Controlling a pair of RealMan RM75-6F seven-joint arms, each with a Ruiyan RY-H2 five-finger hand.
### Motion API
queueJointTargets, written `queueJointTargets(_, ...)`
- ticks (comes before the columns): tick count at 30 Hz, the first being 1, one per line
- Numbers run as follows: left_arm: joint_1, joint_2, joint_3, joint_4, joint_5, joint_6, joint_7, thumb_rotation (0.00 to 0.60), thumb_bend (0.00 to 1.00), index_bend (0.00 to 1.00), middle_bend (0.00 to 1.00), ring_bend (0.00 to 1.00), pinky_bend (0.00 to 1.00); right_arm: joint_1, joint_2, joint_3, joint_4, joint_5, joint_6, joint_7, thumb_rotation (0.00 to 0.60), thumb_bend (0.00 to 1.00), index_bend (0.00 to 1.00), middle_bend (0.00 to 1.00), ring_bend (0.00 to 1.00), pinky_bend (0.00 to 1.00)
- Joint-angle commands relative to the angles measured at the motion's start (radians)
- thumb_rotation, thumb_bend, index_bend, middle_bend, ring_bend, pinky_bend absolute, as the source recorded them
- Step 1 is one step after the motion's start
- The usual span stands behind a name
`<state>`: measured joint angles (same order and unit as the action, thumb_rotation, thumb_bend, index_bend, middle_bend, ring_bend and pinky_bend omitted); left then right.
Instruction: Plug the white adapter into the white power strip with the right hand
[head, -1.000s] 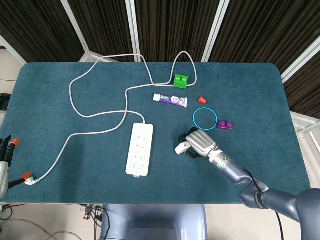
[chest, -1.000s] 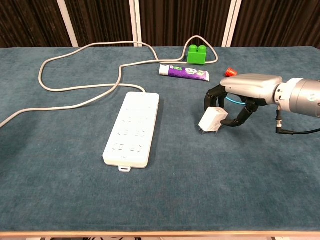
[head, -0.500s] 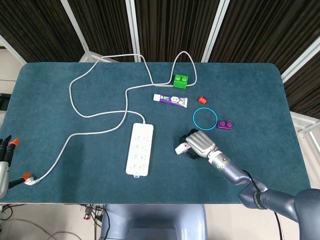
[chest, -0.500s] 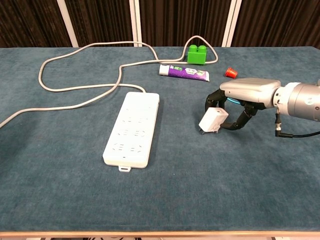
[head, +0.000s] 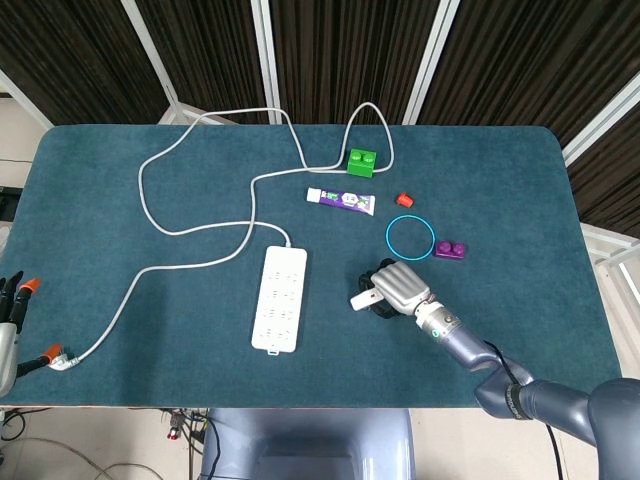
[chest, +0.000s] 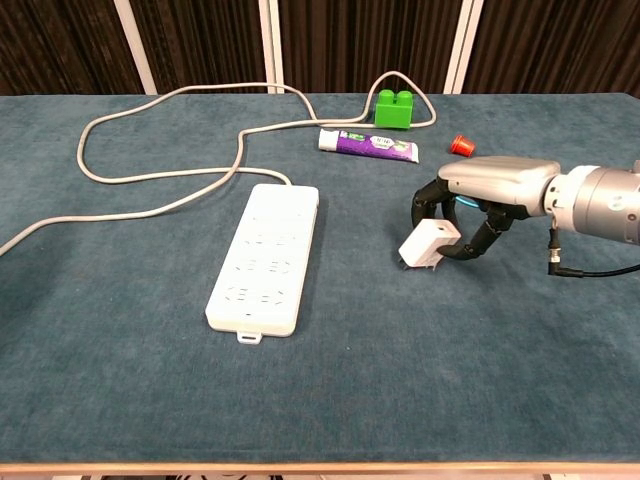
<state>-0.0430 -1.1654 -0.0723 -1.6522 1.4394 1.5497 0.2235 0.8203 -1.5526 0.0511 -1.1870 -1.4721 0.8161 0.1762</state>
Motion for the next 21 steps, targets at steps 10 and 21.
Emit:
queueJointTargets(10, -0.001, 0.015, -0.002, -0.003, -0.003, -0.007, -0.031, 0.600, 0.10, 0.13, 0.00, 0.00, 0.00, 0.037, 0.133, 0.073, -0.192, 0.267, -0.158, -0.207, 0.600, 0.65, 0.75, 0.60, 0.55, 0.29)
queueJointTargets(21, -0.002, 0.033, -0.001, -0.004, -0.005, -0.016, -0.069, 0.600, 0.10, 0.13, 0.00, 0.00, 0.00, 0.282, 0.222, 0.016, -0.504, 1.067, 0.072, -0.869, 0.600, 0.65, 0.75, 0.60, 0.56, 0.29)
